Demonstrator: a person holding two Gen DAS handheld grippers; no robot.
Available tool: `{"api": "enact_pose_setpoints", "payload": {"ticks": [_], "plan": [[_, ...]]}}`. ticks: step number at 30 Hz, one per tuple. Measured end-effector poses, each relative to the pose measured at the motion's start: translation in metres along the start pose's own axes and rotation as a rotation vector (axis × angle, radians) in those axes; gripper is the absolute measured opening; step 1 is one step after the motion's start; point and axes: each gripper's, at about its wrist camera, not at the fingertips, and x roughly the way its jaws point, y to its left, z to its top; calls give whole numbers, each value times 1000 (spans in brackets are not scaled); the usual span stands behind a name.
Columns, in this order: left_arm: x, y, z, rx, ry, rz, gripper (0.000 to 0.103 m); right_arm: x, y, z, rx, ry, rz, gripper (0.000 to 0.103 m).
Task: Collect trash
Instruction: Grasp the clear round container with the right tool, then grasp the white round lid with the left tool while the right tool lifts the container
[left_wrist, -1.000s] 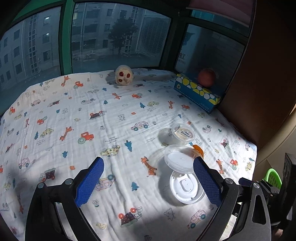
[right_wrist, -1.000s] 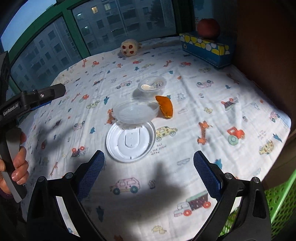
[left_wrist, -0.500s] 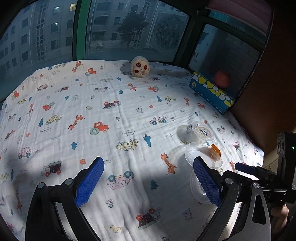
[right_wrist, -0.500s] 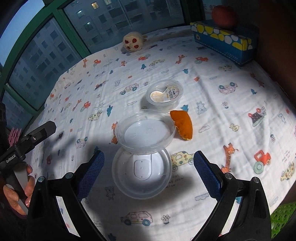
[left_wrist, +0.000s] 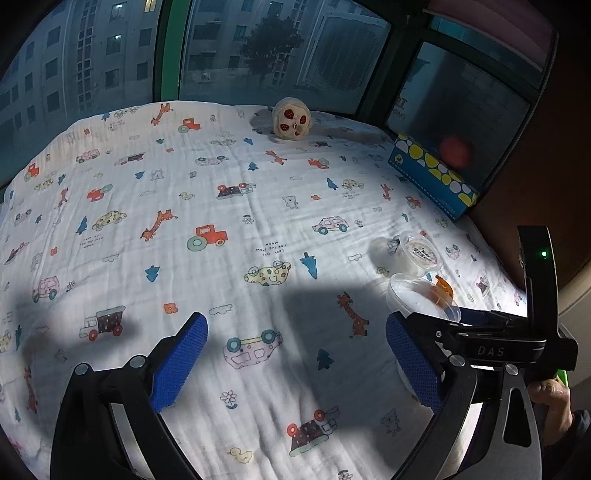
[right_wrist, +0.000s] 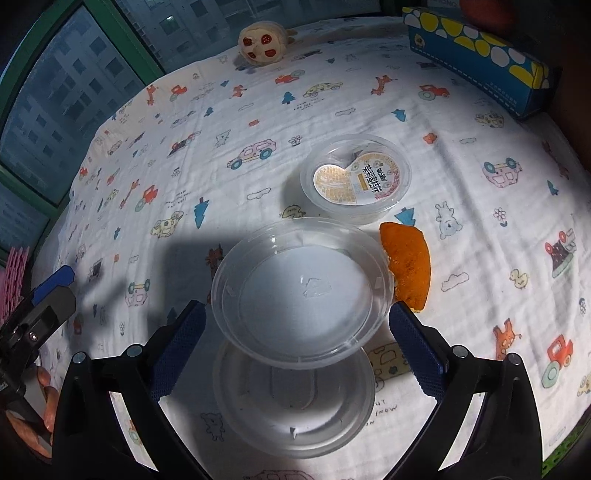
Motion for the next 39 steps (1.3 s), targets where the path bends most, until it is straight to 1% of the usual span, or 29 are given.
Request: {"api": "enact_pose_setpoints", "payload": {"ticks": [3,4,5,10,15,20,26,32,36,39], "plan": [[1,0,-2,5,4,0,94,1,-2,-1,16,-15,2,97],[1,0,-3,9,4,0,94,0,-2,-1,19,-18,7,95],[1,-1,-3,13,6,2,94,-1,-3,-1,18,-21,10,90],[3,-3,-7,17,15,0,94,-14,-6,-5,21,-42,27,90],[6,-14,-12,38,33,-22,94,-32,-8,-14,13,-72,40,89],[11,-36,-23,94,66,-76,94,-57,-15,-29,25,-104,52,89],[24,-69,-40,175,116,-141,94,-95,-34,-49,68,-148,62,89],[41,-109,-52,279,167,-199,94,-138,-59,-70,112,-206,38,89],[54,-129,-57,333,201,-213,94,-166,-76,-86,153,-246,29,89],[64,-139,-59,375,209,-179,94,-184,-87,-99,173,-268,8,89]]}}
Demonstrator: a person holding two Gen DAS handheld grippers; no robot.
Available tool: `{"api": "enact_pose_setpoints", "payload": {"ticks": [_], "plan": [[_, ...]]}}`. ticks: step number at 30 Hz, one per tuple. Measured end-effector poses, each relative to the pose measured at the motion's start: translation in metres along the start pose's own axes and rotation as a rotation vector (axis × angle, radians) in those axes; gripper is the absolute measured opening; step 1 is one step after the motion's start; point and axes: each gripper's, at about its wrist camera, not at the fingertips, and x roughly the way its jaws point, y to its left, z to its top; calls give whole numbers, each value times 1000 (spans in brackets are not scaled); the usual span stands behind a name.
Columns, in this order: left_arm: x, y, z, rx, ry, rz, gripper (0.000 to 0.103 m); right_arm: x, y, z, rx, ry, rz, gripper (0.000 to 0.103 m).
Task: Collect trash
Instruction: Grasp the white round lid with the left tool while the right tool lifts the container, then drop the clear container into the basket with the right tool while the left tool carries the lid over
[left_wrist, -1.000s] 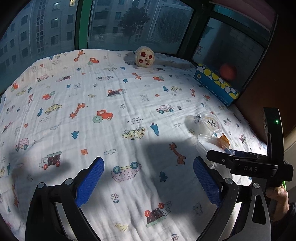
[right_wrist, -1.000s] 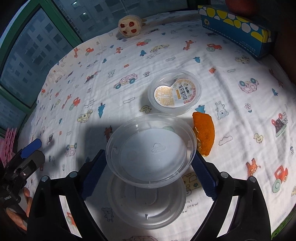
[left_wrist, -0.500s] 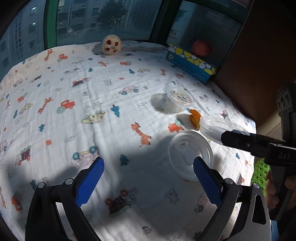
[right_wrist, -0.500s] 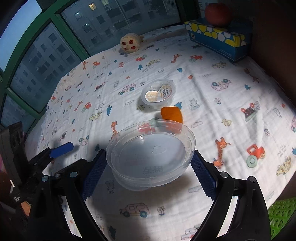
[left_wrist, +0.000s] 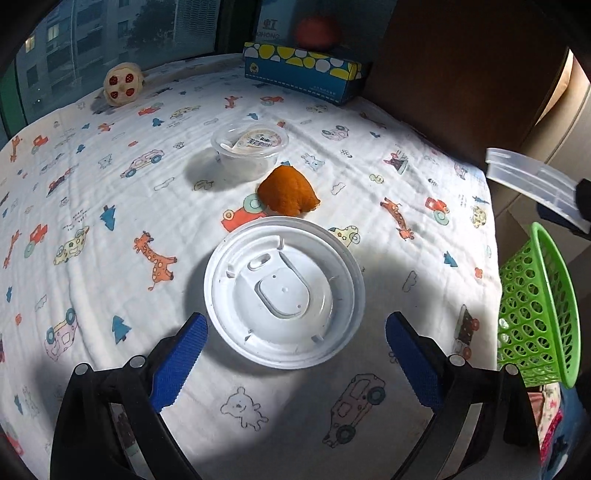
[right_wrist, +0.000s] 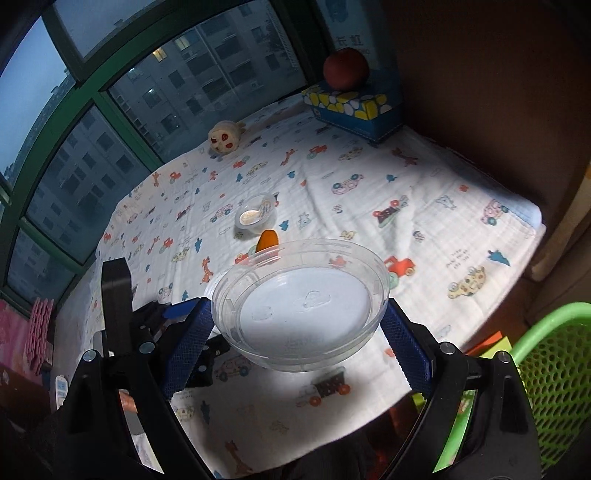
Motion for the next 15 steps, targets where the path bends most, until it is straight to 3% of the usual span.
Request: {"api": "enact_pose_setpoints", "payload": {"ticks": [12,15], "plan": [[21,1,9,9,25,56,94,-66,-45,-41,60,-59,-106,89],[20,-2,8,21,15,58,89,-79,-55,-55,79,-62,-132,89]]}}
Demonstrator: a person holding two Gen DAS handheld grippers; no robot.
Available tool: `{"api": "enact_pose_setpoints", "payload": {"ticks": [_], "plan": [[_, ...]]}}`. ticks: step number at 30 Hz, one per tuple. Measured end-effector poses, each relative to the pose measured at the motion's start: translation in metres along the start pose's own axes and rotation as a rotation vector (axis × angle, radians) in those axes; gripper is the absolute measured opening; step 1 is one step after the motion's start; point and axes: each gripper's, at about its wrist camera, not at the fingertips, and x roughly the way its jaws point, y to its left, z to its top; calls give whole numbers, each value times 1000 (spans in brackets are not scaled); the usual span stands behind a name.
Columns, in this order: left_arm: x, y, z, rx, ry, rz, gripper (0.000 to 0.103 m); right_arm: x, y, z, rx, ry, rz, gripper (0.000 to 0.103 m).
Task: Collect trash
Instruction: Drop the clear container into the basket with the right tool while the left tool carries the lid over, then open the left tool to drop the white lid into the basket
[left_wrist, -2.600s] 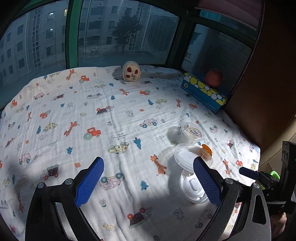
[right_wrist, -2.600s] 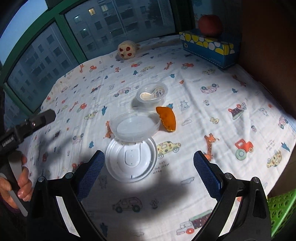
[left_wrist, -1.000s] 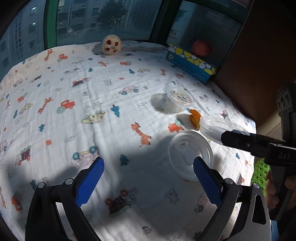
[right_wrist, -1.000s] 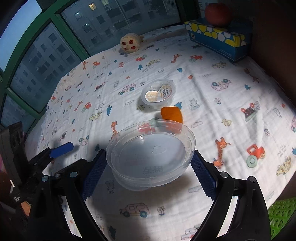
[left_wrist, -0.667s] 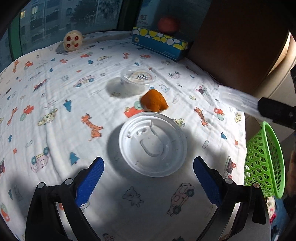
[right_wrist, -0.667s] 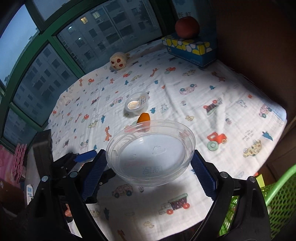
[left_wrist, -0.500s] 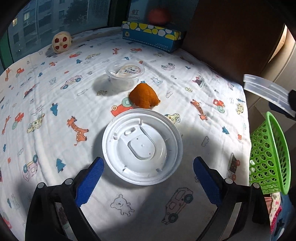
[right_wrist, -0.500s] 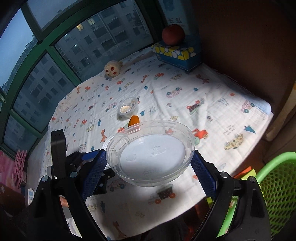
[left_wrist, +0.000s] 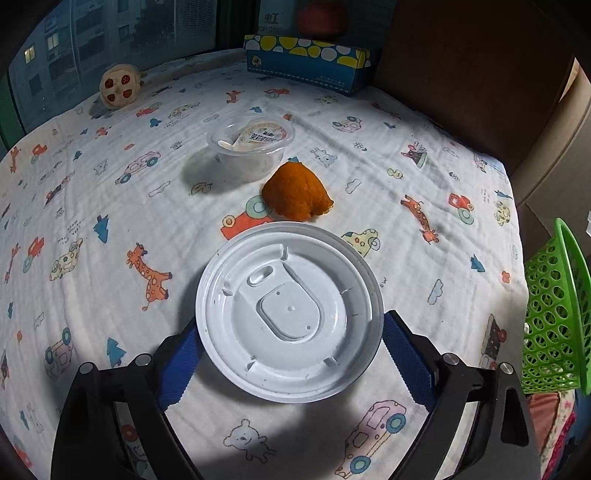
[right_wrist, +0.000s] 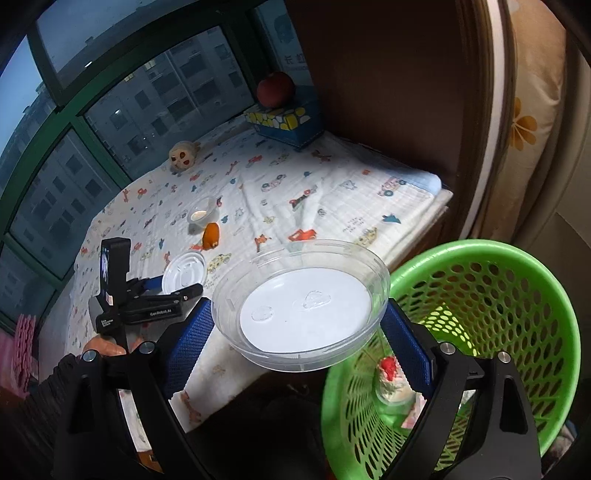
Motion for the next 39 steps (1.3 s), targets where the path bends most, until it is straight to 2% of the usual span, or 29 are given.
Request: {"api": "enact_pose_setpoints", "payload": {"ticks": [7,14,26,32,39], "plan": [[-15,-7,-3,5,-25,-3,87,-21,-27,-25,38,-14,-68,89],[-54,-34,-3,41,-91,-40,87,-34,-60,-45,96,6,-129,89],[-108,-118,3,155,-174,-160,87,-30,-103,-56,131,30,-196,93],[-119,-162,7,206,-186,-235,87,-40,-111,-55,130,11,-203,94],[-117,-213,5,291,-172,-284,87,-68,-113,-59,130,-42,-195,94]]}}
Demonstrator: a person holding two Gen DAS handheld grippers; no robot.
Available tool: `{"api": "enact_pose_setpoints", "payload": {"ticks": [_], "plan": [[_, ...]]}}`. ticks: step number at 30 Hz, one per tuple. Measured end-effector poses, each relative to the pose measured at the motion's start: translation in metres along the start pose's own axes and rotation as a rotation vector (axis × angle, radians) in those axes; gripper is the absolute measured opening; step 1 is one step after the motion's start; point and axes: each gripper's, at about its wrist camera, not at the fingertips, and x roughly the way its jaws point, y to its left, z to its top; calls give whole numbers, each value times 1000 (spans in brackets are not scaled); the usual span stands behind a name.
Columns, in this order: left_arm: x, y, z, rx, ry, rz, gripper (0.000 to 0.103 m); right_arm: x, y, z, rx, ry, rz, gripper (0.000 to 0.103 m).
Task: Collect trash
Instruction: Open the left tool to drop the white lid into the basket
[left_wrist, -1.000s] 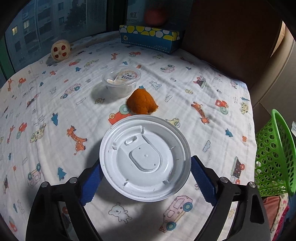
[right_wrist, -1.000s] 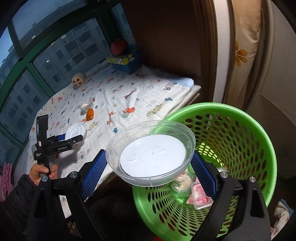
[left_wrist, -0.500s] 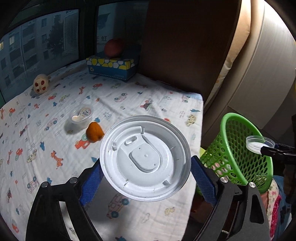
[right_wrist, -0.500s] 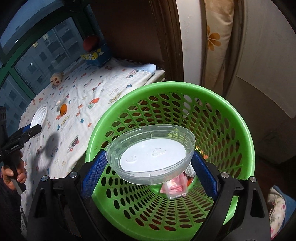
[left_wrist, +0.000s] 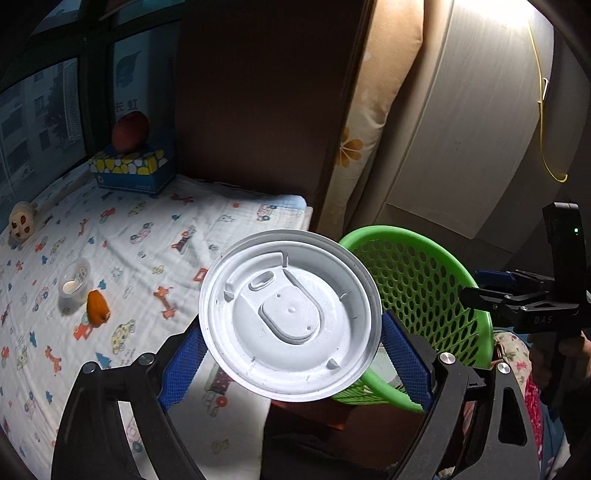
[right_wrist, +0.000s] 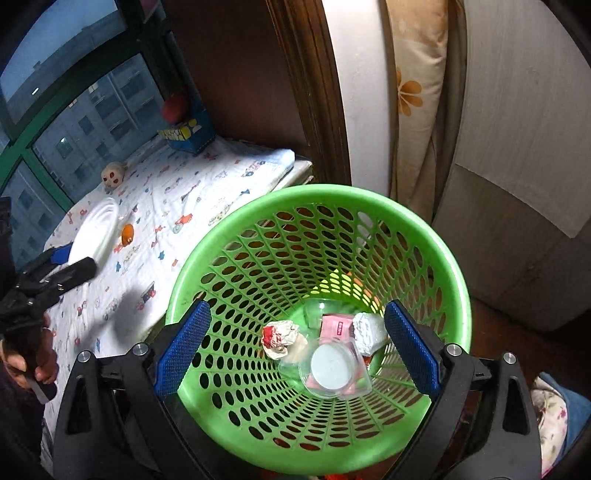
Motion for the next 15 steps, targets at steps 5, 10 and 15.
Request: {"api": "enact_pose_setpoints", "payload": {"ticks": [5,10,15], "plan": [[15,-30,3,46,28,-37,87,-20,-3,-3,-11,-41,-17,94],[30,-55,2,78,62,-64,87,-36,-6,-5,-10,-79,-20,94],[40,-72,2,99,84,-87,88,-43,-9,-7,-11,-94,-32,94]]}}
